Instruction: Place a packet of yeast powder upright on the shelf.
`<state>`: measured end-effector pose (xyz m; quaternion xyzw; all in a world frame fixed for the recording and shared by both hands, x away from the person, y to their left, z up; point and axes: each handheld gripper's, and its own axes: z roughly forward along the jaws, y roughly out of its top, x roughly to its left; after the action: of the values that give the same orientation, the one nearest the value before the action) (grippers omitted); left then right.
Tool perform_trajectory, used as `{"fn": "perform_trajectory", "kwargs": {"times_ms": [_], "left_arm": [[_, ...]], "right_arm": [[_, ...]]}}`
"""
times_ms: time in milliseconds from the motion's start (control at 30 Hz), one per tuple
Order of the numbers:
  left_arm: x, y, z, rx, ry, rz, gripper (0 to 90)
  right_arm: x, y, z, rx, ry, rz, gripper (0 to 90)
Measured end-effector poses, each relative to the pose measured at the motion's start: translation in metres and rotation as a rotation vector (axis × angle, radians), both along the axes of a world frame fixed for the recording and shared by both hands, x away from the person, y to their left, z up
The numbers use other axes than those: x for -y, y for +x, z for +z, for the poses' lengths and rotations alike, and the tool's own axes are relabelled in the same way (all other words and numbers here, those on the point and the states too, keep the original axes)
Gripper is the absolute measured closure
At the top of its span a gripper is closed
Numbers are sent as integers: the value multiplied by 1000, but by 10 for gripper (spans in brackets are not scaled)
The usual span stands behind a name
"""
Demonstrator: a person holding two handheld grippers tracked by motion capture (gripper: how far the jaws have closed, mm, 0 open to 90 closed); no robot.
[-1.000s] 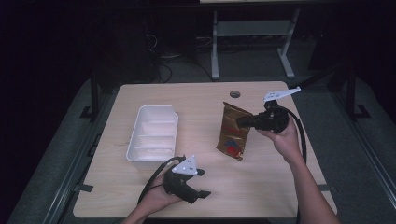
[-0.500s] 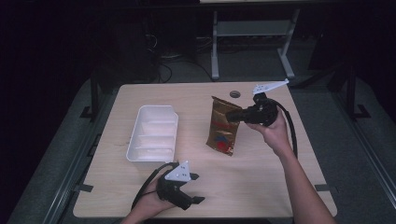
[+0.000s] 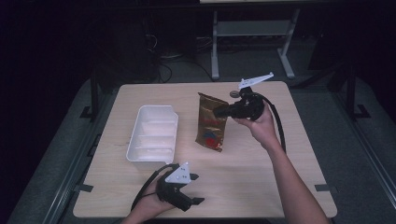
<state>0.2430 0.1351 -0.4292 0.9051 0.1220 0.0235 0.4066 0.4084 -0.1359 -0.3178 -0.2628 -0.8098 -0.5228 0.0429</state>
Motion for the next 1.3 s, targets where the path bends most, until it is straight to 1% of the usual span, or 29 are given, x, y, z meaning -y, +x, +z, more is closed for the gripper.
{"fn": "perform_trajectory", "kwargs": {"times_ms": [100,133,267,333,567,667,700,733,800,900,933,1100,1300], "left_arm": [[-1,0,0,-1,-4,3,235],[-1,0,0,-9,-11,2,232],[0,0,0,-7,-11,-4,232],[-1,0,0,-6,-9,-2,231],[-4,2,1,-2,-21,12,225],[-5,2,1,1,-19,15,220],[-5,2,1,1,-19,15,221],[-5,2,1,4,-16,11,224],[-5,2,1,9,-13,10,225],[-6,2,1,7,-15,11,225],[-6,2,1,9,-16,11,224],[-6,2,1,11,-13,11,217],[-6,2,0,14,-15,8,213]], "right_arm": [[-4,2,1,-2,0,8,835],[-9,3,3,1,-5,14,835],[-13,5,5,2,-10,20,835],[-17,7,6,4,-8,25,835],[-29,12,12,5,-8,47,835],[-37,14,14,9,-13,61,835],[-37,14,14,9,-13,61,835],[-42,15,15,11,-14,67,835],[-43,15,16,12,-15,69,835],[-49,17,18,15,-16,79,835],[-53,18,19,18,-18,83,835],[-60,19,20,19,-14,93,836],[-74,23,23,25,-14,112,836]]}}
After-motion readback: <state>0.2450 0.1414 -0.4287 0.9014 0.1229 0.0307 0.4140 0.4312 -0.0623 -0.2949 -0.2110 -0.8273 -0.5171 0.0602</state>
